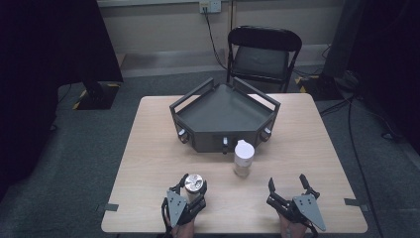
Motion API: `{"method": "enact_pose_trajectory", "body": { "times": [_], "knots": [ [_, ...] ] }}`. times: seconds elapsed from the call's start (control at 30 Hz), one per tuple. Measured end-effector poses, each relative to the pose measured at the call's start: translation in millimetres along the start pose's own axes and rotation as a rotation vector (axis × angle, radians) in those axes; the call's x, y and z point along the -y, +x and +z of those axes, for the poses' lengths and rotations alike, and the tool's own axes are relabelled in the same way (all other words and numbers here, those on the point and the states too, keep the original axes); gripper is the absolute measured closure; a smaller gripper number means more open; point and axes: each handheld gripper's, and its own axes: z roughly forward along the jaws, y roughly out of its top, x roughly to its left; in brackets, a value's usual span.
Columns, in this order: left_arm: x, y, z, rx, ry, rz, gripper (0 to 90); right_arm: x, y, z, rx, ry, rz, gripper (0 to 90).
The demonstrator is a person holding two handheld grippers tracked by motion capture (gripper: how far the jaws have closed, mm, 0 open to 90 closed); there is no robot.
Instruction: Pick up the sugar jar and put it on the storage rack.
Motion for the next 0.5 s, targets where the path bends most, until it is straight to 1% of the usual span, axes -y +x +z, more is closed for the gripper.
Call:
{"method": "enact_pose_trajectory", "body": {
  "times": [0.23, 0.4, 0.5],
  "knots": [
    [-3.8, 0.7, 0.0, 0.001, 0.015, -0.001, 34.8, 0.0, 0.0, 0.0, 0.0, 0.0, 0.0, 1.5],
    [-7.4, 6.0, 0.8, 0.019, 0.024, -0.01, 34.8, 0.0, 0.0, 0.0, 0.0, 0.0, 0.0, 1.5],
    [-11.0, 9.6, 0.4, 0.029, 0.029, -0.009, 34.8, 0.0, 0.0, 0.0, 0.0, 0.0, 0.0, 1.5]
  ]
}}
